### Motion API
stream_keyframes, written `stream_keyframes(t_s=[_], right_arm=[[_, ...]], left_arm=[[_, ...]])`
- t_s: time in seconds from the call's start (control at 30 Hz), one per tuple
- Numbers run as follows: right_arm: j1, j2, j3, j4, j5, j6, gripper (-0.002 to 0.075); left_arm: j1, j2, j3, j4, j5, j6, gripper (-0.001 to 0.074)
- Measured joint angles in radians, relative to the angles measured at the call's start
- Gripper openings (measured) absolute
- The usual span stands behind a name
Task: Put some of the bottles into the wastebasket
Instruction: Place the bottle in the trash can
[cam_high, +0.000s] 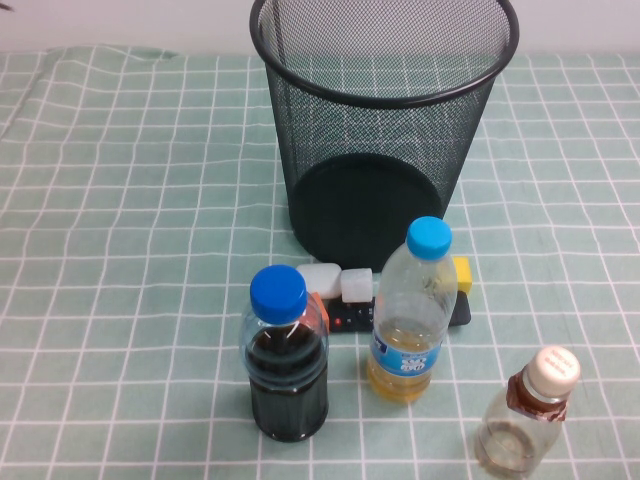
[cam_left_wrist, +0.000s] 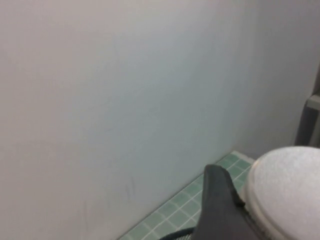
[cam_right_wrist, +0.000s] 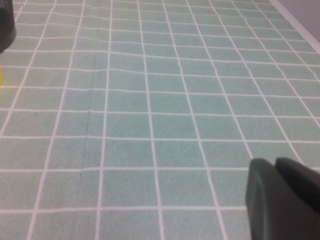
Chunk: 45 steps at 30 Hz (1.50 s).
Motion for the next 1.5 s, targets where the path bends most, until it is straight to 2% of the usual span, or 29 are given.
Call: stream_keyframes(t_s=[0.13, 0.37, 0.7, 0.97, 1.03, 1.17, 1.27, 1.33, 1.4, 1.5], right_arm=[[0.000, 0.000, 0.000, 0.000, 0.000, 0.000, -0.0008], [0.000, 0.000, 0.000, 0.000, 0.000, 0.000, -0.0008], [0.000, 0.000, 0.000, 0.000, 0.000, 0.000, -0.0008], [0.000, 0.000, 0.000, 0.000, 0.000, 0.000, -0.0008], [0.000, 0.000, 0.000, 0.000, 0.000, 0.000, -0.0008], [0.000, 0.000, 0.000, 0.000, 0.000, 0.000, -0.0008], [0.000, 0.000, 0.000, 0.000, 0.000, 0.000, -0.0008], [0.000, 0.000, 0.000, 0.000, 0.000, 0.000, -0.0008], [0.000, 0.000, 0.000, 0.000, 0.000, 0.000, -0.0008], [0.000, 0.000, 0.000, 0.000, 0.000, 0.000, -0.0008]], left_arm=[[-0.032, 0.119, -0.062, -0.091, -0.053, 0.070, 0.0332], [-0.097, 0.296, -0.062, -0.080, -0.041, 0.133, 0.0332], [-0.101, 0.470, -0.062, 0.010, 0.025, 0.094, 0.0332], [-0.101, 0.507, -0.062, 0.078, 0.042, 0.037, 0.0332], [-0.101, 0.507, -0.062, 0.080, 0.044, 0.022, 0.0364], [-0.101, 0.507, -0.062, 0.081, 0.042, -0.034, 0.0483], [-0.103, 0.502, -0.062, 0.081, 0.054, -0.048, 0.0501], [-0.103, 0.487, -0.062, 0.088, 0.071, -0.054, 0.0491], [-0.103, 0.455, -0.062, 0.101, 0.102, -0.070, 0.0449], [-0.103, 0.380, -0.062, 0.107, 0.160, -0.080, 0.0317]])
